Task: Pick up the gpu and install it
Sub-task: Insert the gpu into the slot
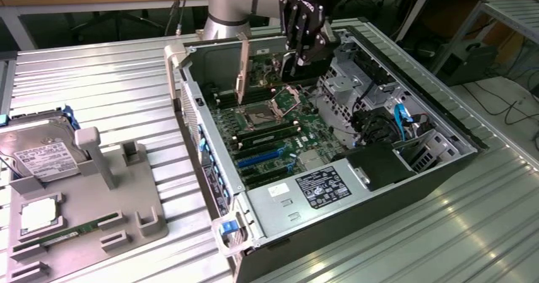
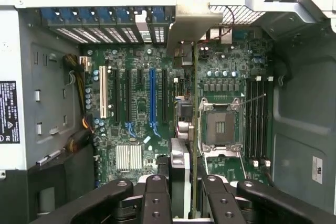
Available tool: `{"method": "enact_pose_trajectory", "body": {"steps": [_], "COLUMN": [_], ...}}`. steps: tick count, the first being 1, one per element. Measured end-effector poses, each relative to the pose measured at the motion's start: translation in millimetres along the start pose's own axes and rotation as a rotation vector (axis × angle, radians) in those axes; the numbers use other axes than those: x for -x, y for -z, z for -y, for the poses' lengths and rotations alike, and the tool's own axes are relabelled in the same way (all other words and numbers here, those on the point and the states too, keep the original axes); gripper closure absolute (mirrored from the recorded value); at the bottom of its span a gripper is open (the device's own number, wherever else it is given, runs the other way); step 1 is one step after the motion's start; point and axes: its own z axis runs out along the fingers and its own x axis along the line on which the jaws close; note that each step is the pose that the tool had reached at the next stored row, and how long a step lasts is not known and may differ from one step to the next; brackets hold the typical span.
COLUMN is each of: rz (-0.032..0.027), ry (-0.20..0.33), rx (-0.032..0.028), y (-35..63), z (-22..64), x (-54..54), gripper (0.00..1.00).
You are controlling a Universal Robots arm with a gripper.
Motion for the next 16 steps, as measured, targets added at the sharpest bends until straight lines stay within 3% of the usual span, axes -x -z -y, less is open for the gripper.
{"method": "enact_pose_trajectory", "body": {"steps": [2,5,8,13,16], "rz": [0.0,0.0002,0.0,0.0,-0.0001], "ry": [0.008,0.009,0.008,-0.042,-0.043], "rx": [-0.0109,-0.0155,-0.0163,-0.0163,-0.0162], "y": [-0.9,-3.4,-7.8,-15.5,-17.7], "z": [-0.2,-5.1,-16.1,-16.4,-19.5], "x": [0.0,0.0,0.1,0.1,-0.1], "gripper": [0.72,0.72,0.72,0.72,0.72]}}
